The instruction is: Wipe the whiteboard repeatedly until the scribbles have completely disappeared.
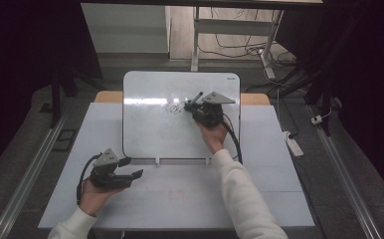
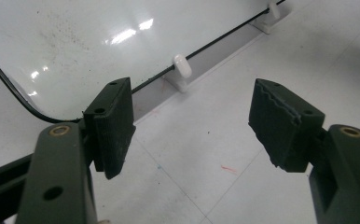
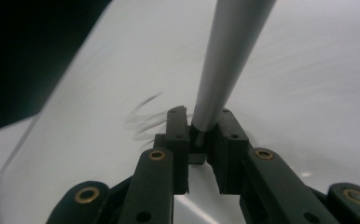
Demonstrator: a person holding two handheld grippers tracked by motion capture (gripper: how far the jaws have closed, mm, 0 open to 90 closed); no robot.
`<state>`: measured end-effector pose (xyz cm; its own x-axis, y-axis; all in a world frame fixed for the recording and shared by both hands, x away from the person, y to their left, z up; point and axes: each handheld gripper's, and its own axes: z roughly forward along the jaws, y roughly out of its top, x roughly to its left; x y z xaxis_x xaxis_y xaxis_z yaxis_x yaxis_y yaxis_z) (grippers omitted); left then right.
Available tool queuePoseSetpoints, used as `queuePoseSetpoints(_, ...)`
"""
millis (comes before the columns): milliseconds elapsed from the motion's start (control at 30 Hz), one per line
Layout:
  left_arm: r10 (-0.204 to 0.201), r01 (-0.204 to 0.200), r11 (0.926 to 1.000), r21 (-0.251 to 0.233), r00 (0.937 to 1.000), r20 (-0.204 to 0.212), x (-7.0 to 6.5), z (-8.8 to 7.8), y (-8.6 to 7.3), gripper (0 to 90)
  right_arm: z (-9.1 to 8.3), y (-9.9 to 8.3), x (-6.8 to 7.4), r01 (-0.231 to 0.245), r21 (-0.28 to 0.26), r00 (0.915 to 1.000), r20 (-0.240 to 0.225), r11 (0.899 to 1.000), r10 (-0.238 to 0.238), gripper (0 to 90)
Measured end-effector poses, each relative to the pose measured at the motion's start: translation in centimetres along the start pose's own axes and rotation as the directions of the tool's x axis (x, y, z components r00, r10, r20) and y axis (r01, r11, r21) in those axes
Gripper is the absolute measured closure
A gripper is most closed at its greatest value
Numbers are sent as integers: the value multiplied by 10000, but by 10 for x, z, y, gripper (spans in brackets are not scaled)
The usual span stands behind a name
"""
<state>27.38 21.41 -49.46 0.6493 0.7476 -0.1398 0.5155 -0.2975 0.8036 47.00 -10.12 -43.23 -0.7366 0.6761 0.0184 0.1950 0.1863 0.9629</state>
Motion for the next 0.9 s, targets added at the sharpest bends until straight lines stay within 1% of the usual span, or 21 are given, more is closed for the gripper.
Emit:
queuePoseSetpoints(33, 9, -9, 10000, -45, 10000, 5, 0, -1, 0, 321, -3, 3, -8, -276, -232, 9992, 284, 9993, 283, 777)
queuePoseSetpoints(67, -6, 6, 10000, -77, 10000, 17, 0, -1, 0, 321, -5, 3, -13, -506, -432, 9979, 381, 9978, 522, 777)
queuePoseSetpoints(100, -17, 17, 10000, -80, 10000, 12, 1, -1, 1, 322, -6, 2, -12, -632, -500, 9971, 390, 9967, 652, 777)
queuePoseSetpoints(133, -33, 33, 10000, -70, 10000, 22, 1, 0, 1, 322, -5, -1, -7, -499, -397, 9982, 309, 9980, 512, 778)
queuePoseSetpoints(200, -69, 69, 10000, 1, 10000, 29, 3, 2, 1, 322, 3, -10, 11, -72, 118, 9986, -525, 9999, 78, 777)
queuePoseSetpoints(233, -73, 73, 10000, 19, 10000, 26, 3, 2, 1, 322, 8, -13, 20, 340, 316, 9967, -742, 9989, -316, 777)
queuePoseSetpoints(267, -54, 54, 10000, 43, 10000, 16, 2, 2, 1, 321, 9, -12, 22, 526, 350, 9963, -698, 9980, -500, 778)
queuePoseSetpoints(300, -39, 39, 10000, 36, 10000, 10, 1, 1, 0, 321, 9, -8, 19, 495, 265, 9968, -636, 9984, -478, 777)
queuePoseSetpoints(367, -19, 19, 10000, -33, 10000, -5, 0, -1, 0, 321, 7, 2, 4, 57, -242, 10000, 34, 9997, -56, 778)
queuePoseSetpoints(400, -34, 35, 10000, -93, 10000, 10, 0, -1, 1, 321, 5, 7, -5, -102, -510, 9987, 499, 9986, 128, 778)
queuePoseSetpoints(433, -56, 56, 9999, -102, 10000, 7, 1, -2, 1, 322, 4, 11, -12, -567, -745, 9957, 688, 9956, 619, 777)
queuePoseSetpoints(467, -65, 65, 9999, -106, 10000, 3, 2, -1, 1, 322, 4, 11, -14, -807, -882, 9945, 601, 9928, 861, 777)
queuePoseSetpoints(500, -91, 91, 9999, -97, 10000, 25, 3, -1, 1, 323, 6, 11, -9, -609, -755, 9963, 552, 9953, 651, 778)
queuePoseSetpoints(567, -90, 90, 10000, -39, 10000, 39, 4, 0, 1, 323, 13, 3, 9, -8, -157, 9998, -185, 9999, 5, 778)
queuePoseSetpoints(600, -104, 104, 9999, -25, 9999, 34, 4, 1, 0, 322, 17, -1, 18, 262, 145, 9980, -577, 9996, -253, 777)
queuePoseSetpoints(633, -115, 115, 9999, -26, 9999, 46, 4, 0, 1, 322, 19, -4, 25, 533, 316, 9961, -726, 9981, -509, 777)
queuePoseSetpoints(667, -95, 95, 9999, -38, 9999, 35, 3, 0, 1, 322, 20, -3, 28, 702, 391, 9953, -702, 9968, -674, 777)
queuePoseSetpoints(700, -63, 63, 10000, -61, 10000, 0, 2, -1, 1, 323, 20, 0, 24, 679, 371, 9956, -676, 9970, -653, 777)
queuePoseSetpoints(767, -44, 44, 9999, -117, 10000, -19, 1, -3, 1, 324, 16, 9, 8, 106, -97, 9999, -51, 9999, -107, 777)
queuePoseSetpoints(833, -61, 61, 9999, -160, 10000, -10, 1, -3, 1, 324, 13, 13, -5, -510, -329, 9985, 177, 9982, 516, 777)
queuePoseSetpoints(900, -81, 81, 9999, -147, 10000, 15, 3, -2, 2, 324, 14, 11, 4, -144, -252, 9997, 188, 9996, 148, 777)
